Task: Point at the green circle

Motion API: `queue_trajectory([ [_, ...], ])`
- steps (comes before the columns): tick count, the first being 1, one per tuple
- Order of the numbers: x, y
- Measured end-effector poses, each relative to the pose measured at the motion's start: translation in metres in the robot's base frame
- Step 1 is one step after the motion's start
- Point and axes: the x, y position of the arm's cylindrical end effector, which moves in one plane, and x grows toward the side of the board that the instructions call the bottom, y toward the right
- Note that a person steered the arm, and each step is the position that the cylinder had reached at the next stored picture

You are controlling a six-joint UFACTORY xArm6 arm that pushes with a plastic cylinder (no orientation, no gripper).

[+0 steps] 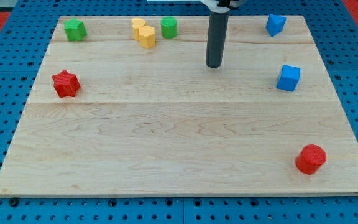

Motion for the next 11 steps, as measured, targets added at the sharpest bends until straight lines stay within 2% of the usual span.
queue_trajectory([
  [1, -0.037, 0.0],
  [4, -0.071, -0.018],
  [11, -0.075, -0.076],
])
